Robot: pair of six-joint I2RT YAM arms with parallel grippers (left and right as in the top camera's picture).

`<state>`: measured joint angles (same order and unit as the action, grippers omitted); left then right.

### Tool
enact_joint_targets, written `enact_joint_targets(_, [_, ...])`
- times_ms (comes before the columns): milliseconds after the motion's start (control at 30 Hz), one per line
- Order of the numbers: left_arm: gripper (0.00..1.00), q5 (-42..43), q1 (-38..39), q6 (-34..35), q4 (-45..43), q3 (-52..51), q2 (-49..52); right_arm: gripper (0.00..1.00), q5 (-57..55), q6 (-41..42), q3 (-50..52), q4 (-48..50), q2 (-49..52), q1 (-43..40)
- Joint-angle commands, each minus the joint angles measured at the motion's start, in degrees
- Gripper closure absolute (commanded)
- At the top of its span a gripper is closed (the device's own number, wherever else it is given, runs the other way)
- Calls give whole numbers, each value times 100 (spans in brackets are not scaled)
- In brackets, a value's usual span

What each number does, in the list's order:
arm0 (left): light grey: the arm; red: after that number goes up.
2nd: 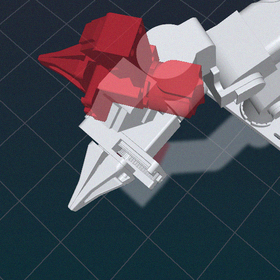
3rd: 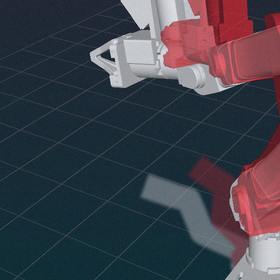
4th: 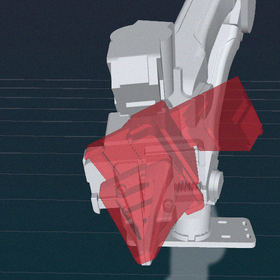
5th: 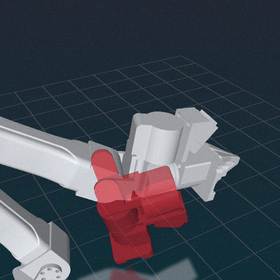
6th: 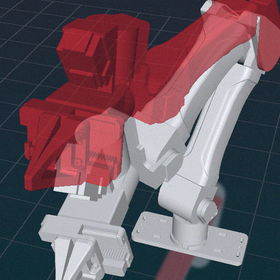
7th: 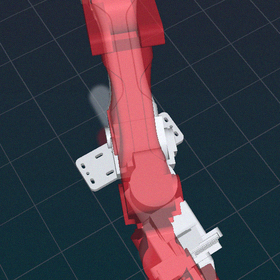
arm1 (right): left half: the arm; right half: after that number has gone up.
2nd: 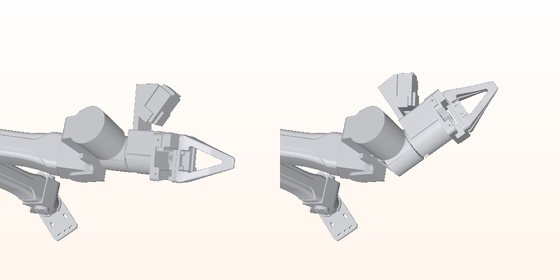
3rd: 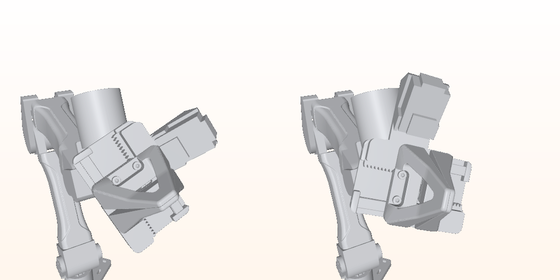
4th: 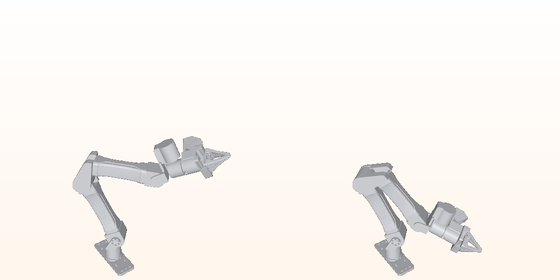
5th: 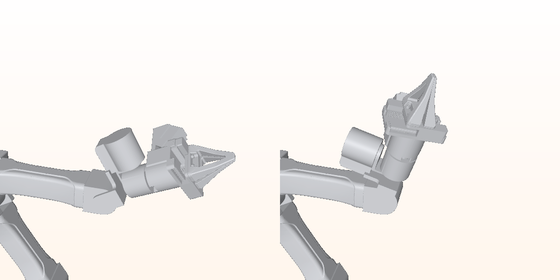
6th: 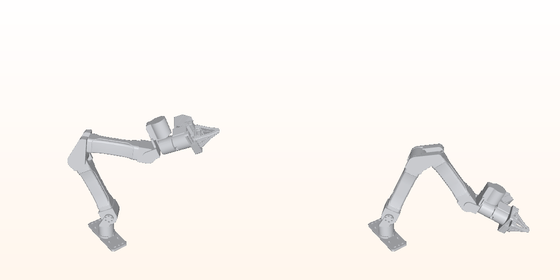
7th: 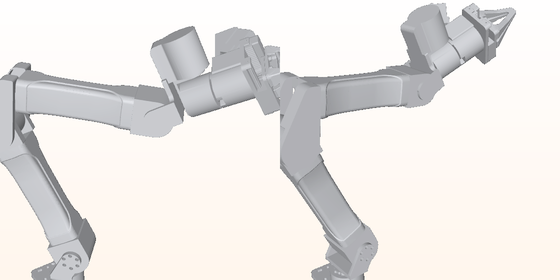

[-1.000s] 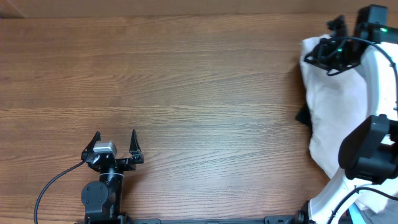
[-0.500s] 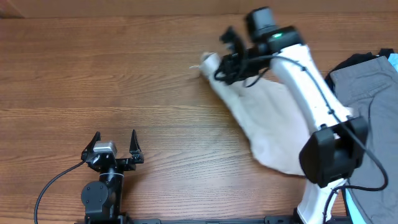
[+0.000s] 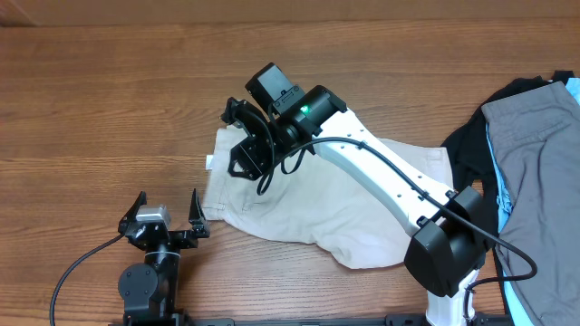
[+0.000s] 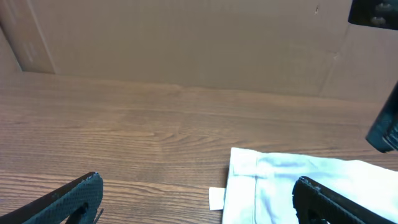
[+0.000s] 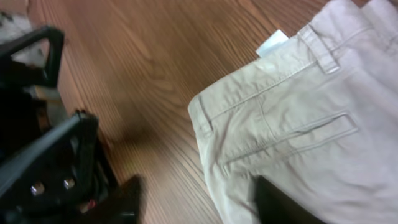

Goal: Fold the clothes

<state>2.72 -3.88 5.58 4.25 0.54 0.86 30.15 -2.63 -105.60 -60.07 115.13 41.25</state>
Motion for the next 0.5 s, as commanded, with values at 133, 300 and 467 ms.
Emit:
enact_joint_targets(133, [0,-37,-39,-70,0,-26,-55,0,-157,118,-22,-225,-46,-511])
enact_joint_targets(300, [0,-37,-39,-70,0,-26,-55,0,-365,118,-22,-1043,-46,-1357])
enact_joint_targets(467, [0,-37,-39,-70,0,-26,-55,0,-979,118,-11,-1873,-44,-2280])
